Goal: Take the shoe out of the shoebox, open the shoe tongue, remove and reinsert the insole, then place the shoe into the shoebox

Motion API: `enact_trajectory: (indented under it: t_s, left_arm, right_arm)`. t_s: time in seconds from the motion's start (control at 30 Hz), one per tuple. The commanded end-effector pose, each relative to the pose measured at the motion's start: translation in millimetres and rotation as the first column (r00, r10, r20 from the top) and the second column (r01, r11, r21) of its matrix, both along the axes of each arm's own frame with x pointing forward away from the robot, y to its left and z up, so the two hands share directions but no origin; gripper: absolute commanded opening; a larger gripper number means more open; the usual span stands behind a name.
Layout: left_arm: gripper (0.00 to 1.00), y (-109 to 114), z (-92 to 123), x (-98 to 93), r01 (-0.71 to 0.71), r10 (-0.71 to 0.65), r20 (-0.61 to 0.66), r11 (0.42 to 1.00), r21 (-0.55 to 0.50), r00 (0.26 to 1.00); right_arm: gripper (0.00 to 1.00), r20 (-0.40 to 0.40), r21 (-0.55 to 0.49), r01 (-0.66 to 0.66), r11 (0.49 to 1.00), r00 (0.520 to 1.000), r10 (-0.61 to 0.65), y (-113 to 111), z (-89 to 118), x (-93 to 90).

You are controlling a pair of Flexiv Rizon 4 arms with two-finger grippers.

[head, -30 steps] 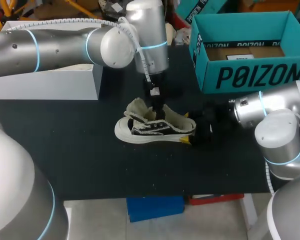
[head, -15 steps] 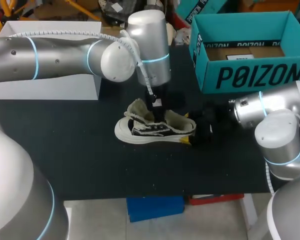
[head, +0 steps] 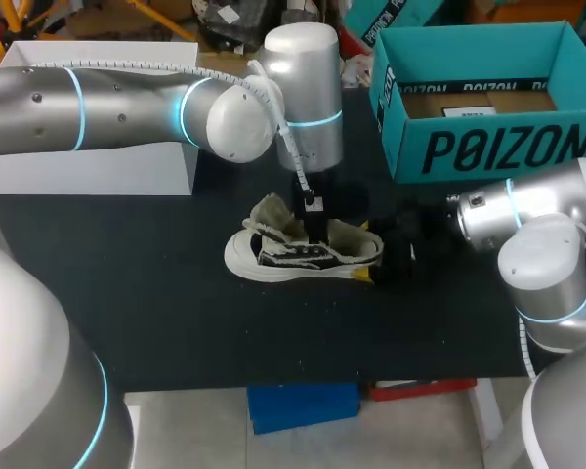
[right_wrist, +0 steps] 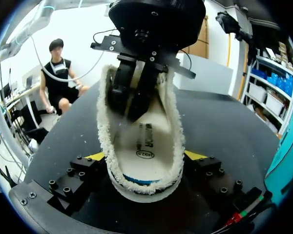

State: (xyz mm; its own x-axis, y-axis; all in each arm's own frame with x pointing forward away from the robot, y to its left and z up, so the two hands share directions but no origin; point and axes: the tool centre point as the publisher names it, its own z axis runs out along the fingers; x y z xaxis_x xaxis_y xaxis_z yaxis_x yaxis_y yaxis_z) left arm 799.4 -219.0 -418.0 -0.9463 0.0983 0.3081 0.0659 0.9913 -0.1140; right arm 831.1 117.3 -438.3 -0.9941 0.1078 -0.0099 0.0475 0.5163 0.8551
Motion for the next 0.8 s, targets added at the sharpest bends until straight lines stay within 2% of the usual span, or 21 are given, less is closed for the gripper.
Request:
enact_trajectory:
  t_s: [0.03,0.07,0.17,0.6,0.8]
  left_arm:
    - [0.36,-5,-4,-9.3,0.007,-0.009,0.061,0.999,0.047,0.998]
    - [0.39,-5,-4,-9.4,0.006,-0.009,0.064,0.999,0.049,0.998]
    - [0.4,-4,-5,-8.3,0.001,-0.01,0.115,0.997,0.079,0.993]
    - [0.3,9,-20,4.7,-0.09,0.047,0.299,0.987,0.134,0.953]
    - [0.31,11,-26,6.3,-0.12,0.055,0.403,0.983,0.137,0.913]
  right_arm:
    - [0.0,-0.001,0.0,0.003,1.0,1.0,-0.003,1,1,1.9]
    - [0.0,-0.001,0.0,0.003,1.0,1.0,-0.003,1,1,1.9]
    - [0.0,-0.001,0.0,0.003,1.0,1.0,-0.003,1,1,1.9]
    - [0.0,-0.001,0.0,0.003,1.0,1.0,-0.003,1,1,1.9]
    - [0.0,-0.001,0.0,0.003,1.0,1.0,-0.003,1,1,1.9]
